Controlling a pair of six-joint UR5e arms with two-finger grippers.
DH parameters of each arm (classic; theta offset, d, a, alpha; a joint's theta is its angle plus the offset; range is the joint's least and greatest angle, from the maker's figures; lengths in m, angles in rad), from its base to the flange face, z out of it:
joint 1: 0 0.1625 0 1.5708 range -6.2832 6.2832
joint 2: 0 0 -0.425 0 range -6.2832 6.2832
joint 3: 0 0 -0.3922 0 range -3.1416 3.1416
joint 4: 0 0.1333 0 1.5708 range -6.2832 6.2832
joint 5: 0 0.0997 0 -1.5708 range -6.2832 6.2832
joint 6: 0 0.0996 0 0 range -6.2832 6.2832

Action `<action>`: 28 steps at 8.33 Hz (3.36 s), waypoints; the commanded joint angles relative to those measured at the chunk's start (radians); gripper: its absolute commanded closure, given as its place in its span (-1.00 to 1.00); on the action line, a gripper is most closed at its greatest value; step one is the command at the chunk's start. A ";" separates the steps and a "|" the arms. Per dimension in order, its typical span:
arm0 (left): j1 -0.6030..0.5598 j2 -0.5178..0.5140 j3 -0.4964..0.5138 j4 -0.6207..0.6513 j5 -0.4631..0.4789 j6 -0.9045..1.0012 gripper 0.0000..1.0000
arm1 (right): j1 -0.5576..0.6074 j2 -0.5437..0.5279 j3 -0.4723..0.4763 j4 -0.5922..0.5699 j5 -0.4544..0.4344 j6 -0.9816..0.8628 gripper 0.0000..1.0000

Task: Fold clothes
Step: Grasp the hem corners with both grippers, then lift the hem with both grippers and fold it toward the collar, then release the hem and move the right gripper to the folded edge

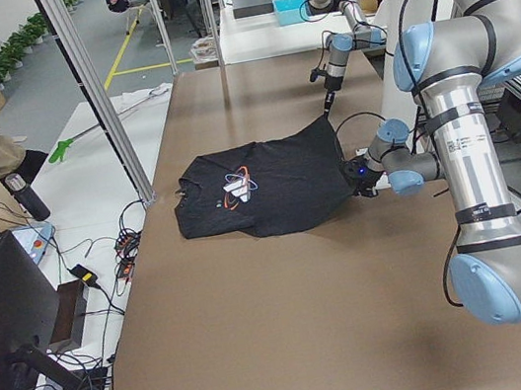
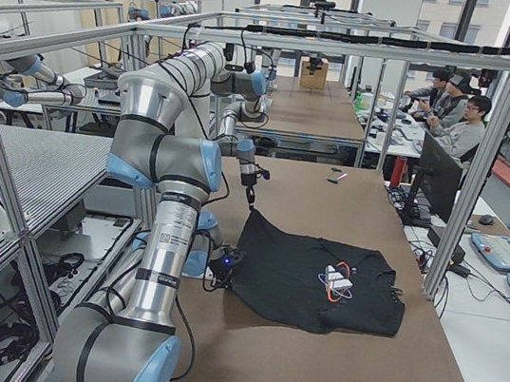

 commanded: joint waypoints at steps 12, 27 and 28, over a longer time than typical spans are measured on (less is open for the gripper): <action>-0.778 -0.625 0.558 0.235 -0.562 0.453 1.00 | 0.919 0.765 -0.720 -0.299 0.609 -0.735 1.00; -0.835 -0.982 1.372 -0.222 -0.545 0.510 -0.17 | 0.852 0.920 -1.195 0.073 0.427 -0.643 -0.12; -0.832 -0.982 1.366 -0.223 -0.545 0.507 -0.36 | 0.852 0.899 -1.148 0.073 0.430 -0.634 -0.13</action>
